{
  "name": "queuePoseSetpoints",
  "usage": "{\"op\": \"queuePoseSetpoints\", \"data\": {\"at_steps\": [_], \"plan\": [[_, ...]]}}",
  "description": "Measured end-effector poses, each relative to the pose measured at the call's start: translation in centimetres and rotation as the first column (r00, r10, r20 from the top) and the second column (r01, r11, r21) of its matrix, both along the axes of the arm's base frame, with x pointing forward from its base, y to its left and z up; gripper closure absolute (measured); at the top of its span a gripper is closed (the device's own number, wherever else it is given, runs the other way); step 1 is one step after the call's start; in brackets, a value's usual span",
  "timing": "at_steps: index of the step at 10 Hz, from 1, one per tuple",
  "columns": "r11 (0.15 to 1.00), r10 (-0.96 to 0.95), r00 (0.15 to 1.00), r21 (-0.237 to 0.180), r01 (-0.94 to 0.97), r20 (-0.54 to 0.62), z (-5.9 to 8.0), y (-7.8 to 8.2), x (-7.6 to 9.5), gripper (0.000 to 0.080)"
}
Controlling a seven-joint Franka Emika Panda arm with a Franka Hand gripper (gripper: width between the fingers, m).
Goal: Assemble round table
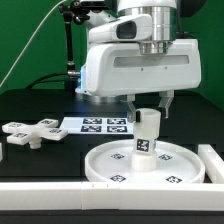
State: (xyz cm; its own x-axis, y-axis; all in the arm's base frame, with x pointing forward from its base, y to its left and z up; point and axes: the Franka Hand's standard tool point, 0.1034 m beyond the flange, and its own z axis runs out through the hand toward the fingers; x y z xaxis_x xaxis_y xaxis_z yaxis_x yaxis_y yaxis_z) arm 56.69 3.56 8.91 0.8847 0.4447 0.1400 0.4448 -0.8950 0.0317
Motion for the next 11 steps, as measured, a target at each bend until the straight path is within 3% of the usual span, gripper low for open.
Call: {"op": "queuePoseSetpoints", "data": {"at_steps": [3,4,8,11], "plan": [[1.000,-0.025,1.000,0.005,0.025,-0.001,0.00,0.03,0.00,0.0393],[0.992,-0.120,0.993,0.023,0.120,-0.005,0.00,0.15,-0.01,0.0393],[0.779,-0.615,0.786,0.111,0.617,-0.056,-0.18,-0.19,-0.16,0.0393],[0.642,-0.753,0.655,0.146,0.753,-0.068,-0.19,-0.40,-0.14,0.0391]]}}
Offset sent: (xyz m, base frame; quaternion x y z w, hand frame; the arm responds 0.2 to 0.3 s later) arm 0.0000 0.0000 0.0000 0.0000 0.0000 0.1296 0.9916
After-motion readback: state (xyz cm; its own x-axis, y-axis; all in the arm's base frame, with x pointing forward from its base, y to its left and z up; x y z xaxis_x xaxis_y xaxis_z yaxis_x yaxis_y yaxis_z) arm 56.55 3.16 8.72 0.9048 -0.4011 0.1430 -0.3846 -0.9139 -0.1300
